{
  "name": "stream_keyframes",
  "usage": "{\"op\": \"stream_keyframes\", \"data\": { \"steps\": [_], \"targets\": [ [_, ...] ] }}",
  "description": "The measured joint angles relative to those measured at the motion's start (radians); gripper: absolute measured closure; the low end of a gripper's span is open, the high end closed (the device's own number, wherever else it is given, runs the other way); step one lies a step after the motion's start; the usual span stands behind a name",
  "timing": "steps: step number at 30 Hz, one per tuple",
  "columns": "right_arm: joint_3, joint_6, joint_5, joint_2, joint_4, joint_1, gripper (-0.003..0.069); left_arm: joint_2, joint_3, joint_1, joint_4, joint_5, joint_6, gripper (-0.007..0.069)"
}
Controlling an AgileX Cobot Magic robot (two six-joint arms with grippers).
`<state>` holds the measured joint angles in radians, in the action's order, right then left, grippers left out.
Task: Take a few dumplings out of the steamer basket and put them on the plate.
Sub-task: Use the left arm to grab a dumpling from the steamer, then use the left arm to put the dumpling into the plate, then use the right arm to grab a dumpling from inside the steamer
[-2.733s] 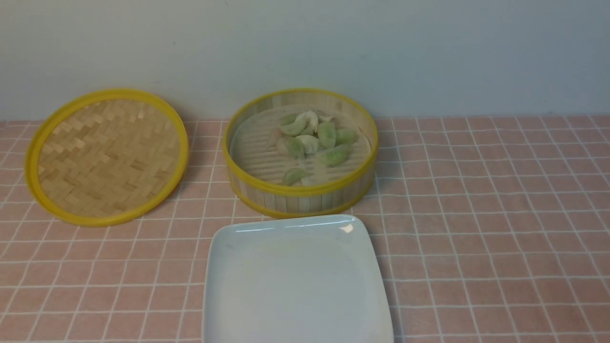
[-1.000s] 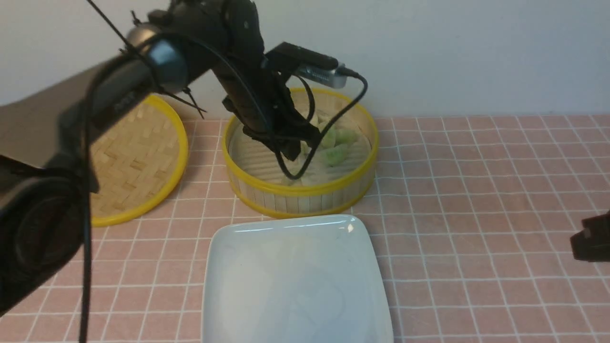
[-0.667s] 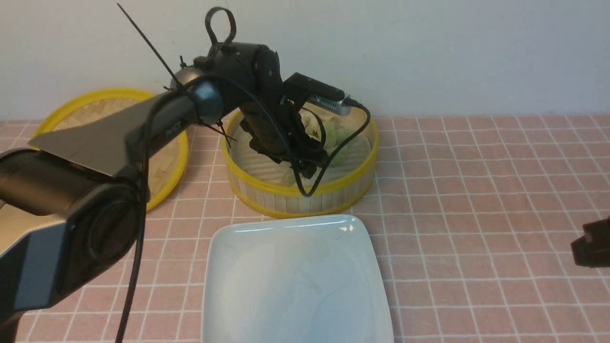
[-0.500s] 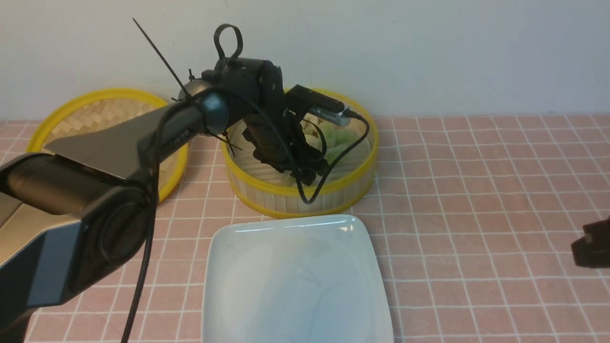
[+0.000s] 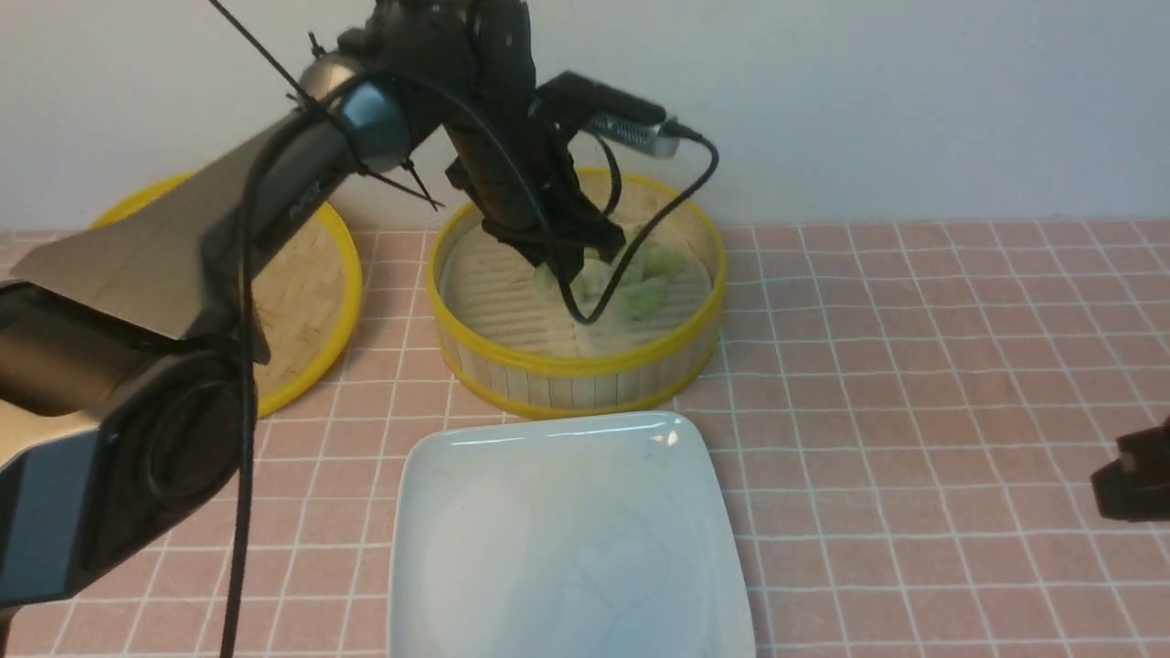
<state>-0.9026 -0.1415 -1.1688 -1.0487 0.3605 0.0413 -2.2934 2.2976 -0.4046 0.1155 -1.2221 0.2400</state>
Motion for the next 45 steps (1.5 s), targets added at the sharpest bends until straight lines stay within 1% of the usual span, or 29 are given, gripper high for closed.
{"op": "stream_keyframes", "data": {
  "steps": [3, 6, 8, 12, 13, 14, 18, 22, 26, 28, 31, 33, 35, 36, 37, 39, 40, 41, 44, 45],
  "targets": [
    [0.000, -0.017, -0.001, 0.000, 0.011, 0.000, 0.0659, 0.069, 0.008, 0.000, -0.002, -0.008, -0.010, 0.0462],
    [0.000, -0.031, -0.001, 0.000, 0.029, 0.000, 0.0659, 0.165, -0.046, 0.000, 0.020, -0.011, -0.078, 0.0462],
    [0.000, -0.034, -0.001, 0.000, 0.031, 0.000, 0.0659, 0.242, -0.141, 0.000, 0.046, -0.011, -0.102, 0.0462],
    [0.000, -0.050, -0.001, 0.000, 0.032, 0.000, 0.0659, 0.399, -0.426, -0.018, 0.083, -0.011, -0.115, 0.0462],
    [0.000, -0.050, -0.001, 0.000, 0.032, 0.000, 0.0659, 0.405, -0.441, -0.018, 0.084, -0.011, -0.115, 0.0462],
    [0.000, -0.065, -0.001, 0.000, 0.032, 0.000, 0.0659, 0.441, -0.571, -0.030, 0.100, -0.011, -0.118, 0.0462],
    [0.000, -0.080, -0.001, 0.000, 0.033, 0.000, 0.0659, 0.447, -0.773, -0.068, 0.125, -0.011, -0.121, 0.0462],
    [0.000, -0.083, 0.023, 0.000, 0.033, 0.000, 0.0659, 0.406, -0.838, -0.100, 0.115, 0.001, -0.120, 0.0462],
    [-0.004, -0.084, 0.091, -0.005, 0.034, 0.000, 0.0659, 0.361, -0.842, -0.130, 0.093, 0.032, -0.119, 0.0456],
    [-0.025, -0.084, 0.098, -0.020, 0.034, 0.000, 0.0659, 0.346, -0.842, -0.140, 0.081, 0.037, -0.117, 0.0425],
    [-0.079, -0.084, 0.101, -0.059, 0.034, 0.017, 0.0659, 0.329, -0.842, -0.150, 0.071, 0.039, -0.120, 0.0317],
    [-0.133, -0.084, 0.103, -0.100, 0.029, 0.049, 0.0659, 0.326, -0.842, -0.151, 0.061, 0.039, -0.124, 0.0231],
    [-0.188, -0.084, 0.109, -0.155, 0.024, 0.088, 0.0659, 0.326, -0.841, -0.151, 0.057, 0.033, -0.129, 0.0175],
    [-0.222, -0.084, 0.115, -0.188, 0.021, 0.112, 0.0659, 0.326, -0.840, -0.151, 0.056, 0.027, -0.133, 0.0168],
    [-0.251, -0.084, 0.124, -0.210, 0.015, 0.130, 0.0659, 0.328, -0.840, -0.151, 0.051, 0.023, -0.135, 0.0172],
    [-0.324, -0.079, 0.147, -0.293, 0.009, 0.166, 0.0659, 0.341, -0.839, -0.151, 0.030, 0.022, -0.139, 0.0225],
    [-0.381, -0.072, 0.159, -0.341, 0.004, 0.187, 0.0657, 0.367, -0.844, -0.151, 0.011, 0.022, -0.153, 0.0291],
    [-0.411, -0.068, 0.163, -0.381, -0.001, 0.200, 0.0655, 0.383, -0.848, -0.151, 0.000, 0.022, -0.158, 0.0330],
    [-0.565, -0.048, 0.173, -0.526, -0.051, 0.244, 0.0636, 0.490, -0.875, -0.151, -0.044, 0.022, -0.208, 0.0531],
    [-0.617, -0.040, 0.176, -0.578, -0.072, 0.258, 0.0624, 0.529, -0.885, -0.151, -0.055, 0.022, -0.220, 0.0566]
  ]
}}
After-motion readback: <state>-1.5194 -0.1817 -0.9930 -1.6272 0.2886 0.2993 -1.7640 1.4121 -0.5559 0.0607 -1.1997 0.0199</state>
